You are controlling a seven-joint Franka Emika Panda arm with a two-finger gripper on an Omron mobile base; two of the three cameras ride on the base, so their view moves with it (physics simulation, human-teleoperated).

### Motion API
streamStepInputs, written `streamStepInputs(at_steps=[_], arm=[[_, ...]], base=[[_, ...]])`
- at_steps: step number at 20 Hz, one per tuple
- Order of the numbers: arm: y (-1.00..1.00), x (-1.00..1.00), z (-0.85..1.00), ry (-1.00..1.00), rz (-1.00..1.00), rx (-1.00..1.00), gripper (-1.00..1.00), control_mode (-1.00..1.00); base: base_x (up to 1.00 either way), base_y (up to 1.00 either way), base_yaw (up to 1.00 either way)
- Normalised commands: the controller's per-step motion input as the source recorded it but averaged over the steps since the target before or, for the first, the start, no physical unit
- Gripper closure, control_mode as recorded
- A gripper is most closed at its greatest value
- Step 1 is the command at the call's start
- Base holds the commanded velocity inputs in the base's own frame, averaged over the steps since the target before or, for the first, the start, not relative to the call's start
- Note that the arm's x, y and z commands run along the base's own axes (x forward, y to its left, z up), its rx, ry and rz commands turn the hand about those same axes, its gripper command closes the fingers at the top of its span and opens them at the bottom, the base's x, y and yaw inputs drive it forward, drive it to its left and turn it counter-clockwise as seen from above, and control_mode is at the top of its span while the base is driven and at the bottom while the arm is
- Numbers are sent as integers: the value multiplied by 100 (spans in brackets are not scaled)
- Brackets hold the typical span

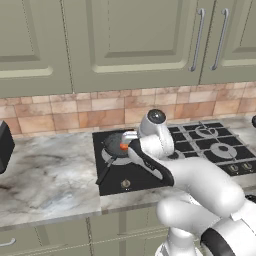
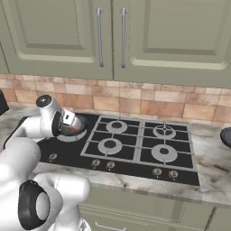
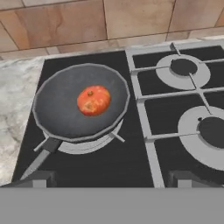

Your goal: Place both pans onto different burners. Then place the squash and the chicken drumstick on different pans.

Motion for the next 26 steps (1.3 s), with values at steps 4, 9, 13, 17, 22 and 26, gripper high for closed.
streamStepInputs(at_steps=[4, 9, 13, 17, 22, 26], arm=[[-31, -59, 28, 0, 0, 0, -100, -100], [-34, -62, 34, 2, 0, 0, -100, -100], [-26, -64, 35, 8, 0, 0, -100, -100], [-25, -68, 29, 8, 0, 0, -100, -100], [-20, -56, 25, 12, 0, 0, -100, -100], [-5, -44, 13, 16, 0, -6, -100, -100]], base=[[0, 0, 0], [0, 0, 0], [0, 0, 0], [0, 0, 0], [0, 0, 0], [0, 0, 0]])
